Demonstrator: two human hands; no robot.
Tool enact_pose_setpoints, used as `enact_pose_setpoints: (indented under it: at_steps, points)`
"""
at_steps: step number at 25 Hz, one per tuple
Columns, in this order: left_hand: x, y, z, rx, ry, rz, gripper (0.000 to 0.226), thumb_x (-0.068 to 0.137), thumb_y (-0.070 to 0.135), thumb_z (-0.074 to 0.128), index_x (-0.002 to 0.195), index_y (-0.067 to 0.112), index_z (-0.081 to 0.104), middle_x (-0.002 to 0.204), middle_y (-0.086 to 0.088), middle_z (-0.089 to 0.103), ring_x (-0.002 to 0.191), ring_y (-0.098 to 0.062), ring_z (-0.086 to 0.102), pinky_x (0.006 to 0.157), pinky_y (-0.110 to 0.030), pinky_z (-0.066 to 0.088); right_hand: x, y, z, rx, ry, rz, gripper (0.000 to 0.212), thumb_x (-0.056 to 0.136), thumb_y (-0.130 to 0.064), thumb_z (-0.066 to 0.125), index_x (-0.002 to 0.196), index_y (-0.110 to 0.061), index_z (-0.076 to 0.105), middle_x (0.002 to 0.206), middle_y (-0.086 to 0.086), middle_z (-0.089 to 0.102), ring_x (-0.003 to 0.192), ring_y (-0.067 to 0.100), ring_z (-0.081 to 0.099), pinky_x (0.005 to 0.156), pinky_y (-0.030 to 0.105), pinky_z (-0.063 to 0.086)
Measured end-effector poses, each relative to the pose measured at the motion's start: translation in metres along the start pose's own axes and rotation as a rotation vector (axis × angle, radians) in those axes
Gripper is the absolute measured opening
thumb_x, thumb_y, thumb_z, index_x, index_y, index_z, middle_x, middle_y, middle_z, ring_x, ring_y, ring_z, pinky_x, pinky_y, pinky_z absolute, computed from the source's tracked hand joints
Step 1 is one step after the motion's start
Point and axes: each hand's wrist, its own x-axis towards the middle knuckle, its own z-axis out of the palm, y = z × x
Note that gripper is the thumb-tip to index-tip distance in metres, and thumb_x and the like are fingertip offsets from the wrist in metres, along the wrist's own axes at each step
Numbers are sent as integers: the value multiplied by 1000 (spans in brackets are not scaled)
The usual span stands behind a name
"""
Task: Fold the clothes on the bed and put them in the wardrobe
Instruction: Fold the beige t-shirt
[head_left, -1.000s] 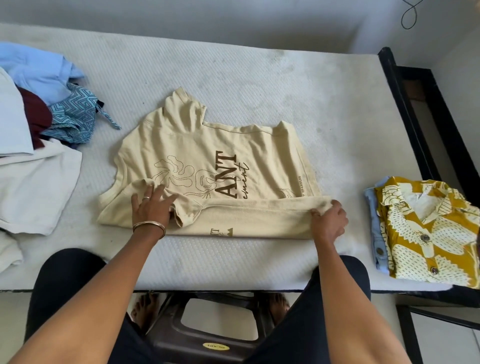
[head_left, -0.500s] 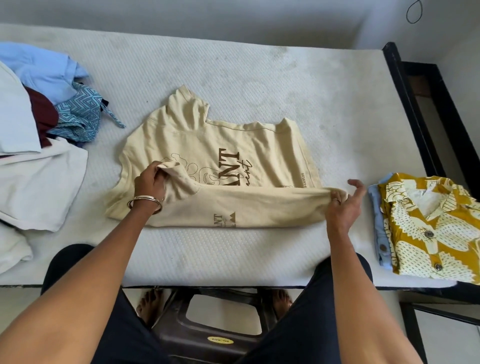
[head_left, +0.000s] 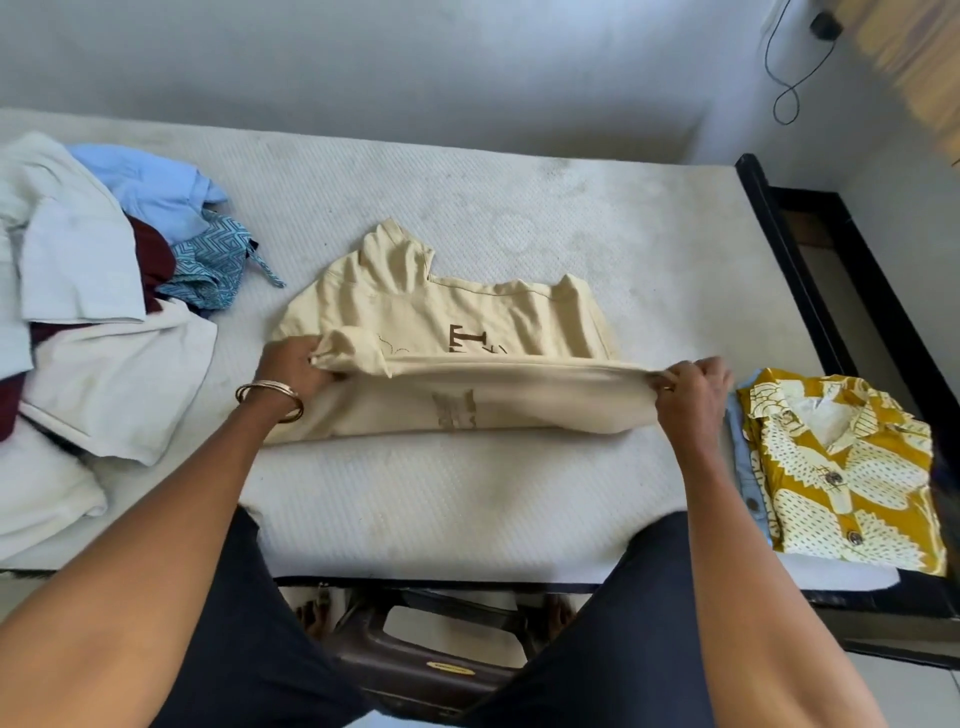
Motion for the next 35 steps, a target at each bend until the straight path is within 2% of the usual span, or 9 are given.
enact_pose_setpoints:
  at_steps: [4,8,11,14,18,22,26,31,35]
  points:
    - [6,32,-9,-270,476,185,37,68,5,47,98,-7,65,98,-25,64,90,-37,62,75,-34,45,6,-30,-14,45,176,-285,8,83,-8,57,85,-3,62,121,17,54,115,39,48,83,50,45]
    - [-38,43,-18,490,-684,100,48,87,22,67,131,11,51,135,-13,54,121,-27,53,95,-28,42,-8,-30,-17,-556,-1128,-226,12,83,-24,62,87,-13,65,82,1,61,76,21,57,68,28,47]
    - [-68,24,-12,955,-1199,40,62,80,43,72,133,18,49,138,-4,50,120,-25,52,101,-33,43,-16,-24,-13,-804,-1299,-101,31,78,-29,72,103,-13,65,92,3,66,84,20,64,86,34,54]
    - [-40,25,-13,835,-908,-22,49,91,39,57,134,17,47,142,-6,46,125,-26,48,104,-35,40,-7,-45,-16,-655,-883,-188,28,89,-17,60,116,-14,60,116,7,63,102,25,64,86,34,51]
    - [45,90,-76,321,224,-168,35,98,17,36,125,16,58,129,-18,54,123,-38,48,99,-48,38,45,-115,-61,-14,-16,47,31,90,-4,42,113,-13,62,110,20,63,104,40,60,79,39,48]
    - [108,160,-187,-60,684,-70,33,97,20,38,115,9,63,116,-25,57,110,-44,55,87,-46,45,132,-177,-137,551,274,204,46,79,5,35,111,-11,63,97,18,63,94,32,57,81,39,50]
    - [112,176,-195,-93,459,24,28,94,21,50,117,17,66,126,-21,56,116,-42,54,96,-42,44,145,-199,-144,538,235,128,41,72,7,37,97,-4,68,84,21,64,93,35,57,80,36,51]
    - [90,153,-193,-184,952,209,19,80,10,50,92,10,66,109,-15,61,100,-36,57,80,-38,43,139,-187,-146,519,342,-102,41,82,6,43,111,-7,70,103,23,68,100,40,58,83,33,38]
    - [71,76,-146,316,48,404,32,75,0,58,102,7,74,111,-16,70,103,-30,65,91,-31,48,93,-112,-95,22,-239,-337,30,85,5,50,101,-7,73,104,21,70,101,39,62,75,30,39]
